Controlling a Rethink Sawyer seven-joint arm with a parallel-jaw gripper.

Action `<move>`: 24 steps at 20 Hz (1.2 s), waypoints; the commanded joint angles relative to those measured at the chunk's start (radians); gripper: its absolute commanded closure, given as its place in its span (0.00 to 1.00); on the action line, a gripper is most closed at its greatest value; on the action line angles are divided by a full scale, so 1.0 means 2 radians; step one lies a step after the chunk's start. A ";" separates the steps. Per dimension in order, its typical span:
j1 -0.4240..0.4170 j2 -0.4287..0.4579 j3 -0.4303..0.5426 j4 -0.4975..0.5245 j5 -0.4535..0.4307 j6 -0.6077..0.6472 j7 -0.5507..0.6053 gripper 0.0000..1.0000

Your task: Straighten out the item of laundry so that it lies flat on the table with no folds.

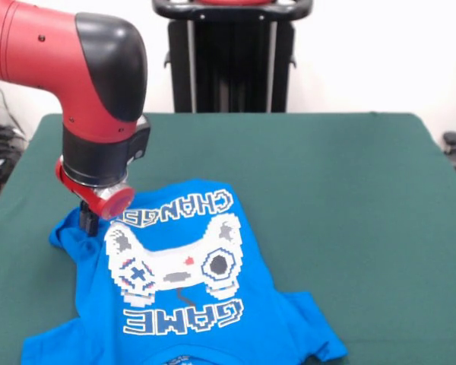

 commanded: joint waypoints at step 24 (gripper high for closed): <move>-0.020 -0.032 0.031 0.172 0.063 0.066 -0.059 1.00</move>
